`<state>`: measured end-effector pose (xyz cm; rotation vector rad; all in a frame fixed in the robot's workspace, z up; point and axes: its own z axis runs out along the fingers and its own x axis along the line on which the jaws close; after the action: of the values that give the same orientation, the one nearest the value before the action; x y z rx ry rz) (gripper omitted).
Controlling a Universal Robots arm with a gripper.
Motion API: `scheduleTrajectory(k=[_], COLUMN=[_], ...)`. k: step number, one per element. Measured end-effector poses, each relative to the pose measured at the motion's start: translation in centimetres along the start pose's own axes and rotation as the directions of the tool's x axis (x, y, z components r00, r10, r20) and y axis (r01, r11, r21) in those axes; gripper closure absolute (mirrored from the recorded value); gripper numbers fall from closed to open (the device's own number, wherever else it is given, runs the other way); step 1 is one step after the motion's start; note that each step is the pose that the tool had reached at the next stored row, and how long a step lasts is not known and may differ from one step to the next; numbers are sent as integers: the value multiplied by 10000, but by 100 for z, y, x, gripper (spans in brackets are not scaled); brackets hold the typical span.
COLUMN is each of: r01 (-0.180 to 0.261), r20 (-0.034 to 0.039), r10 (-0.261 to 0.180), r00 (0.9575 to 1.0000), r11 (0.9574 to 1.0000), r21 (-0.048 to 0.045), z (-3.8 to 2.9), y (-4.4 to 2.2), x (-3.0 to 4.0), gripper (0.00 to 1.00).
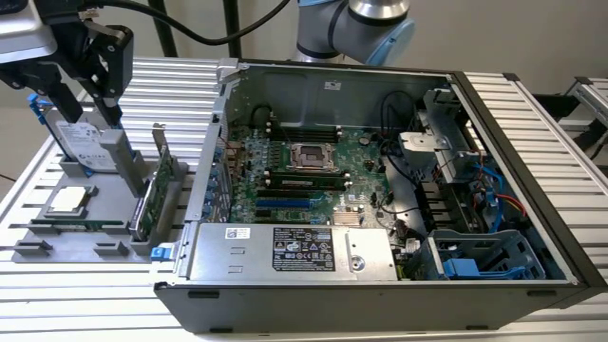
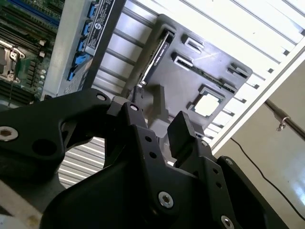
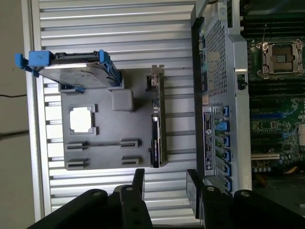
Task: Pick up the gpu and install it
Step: 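Pick up the gpu and move the gpu toward the slot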
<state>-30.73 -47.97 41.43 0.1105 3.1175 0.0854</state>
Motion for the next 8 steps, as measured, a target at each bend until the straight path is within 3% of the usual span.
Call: scheduleTrajectory(k=[8], r01=[0], r20=[1], r10=[0], r00=[10000], r11=[10000], r21=[0], z=[15], y=[-2], x=[0], gripper=[0])
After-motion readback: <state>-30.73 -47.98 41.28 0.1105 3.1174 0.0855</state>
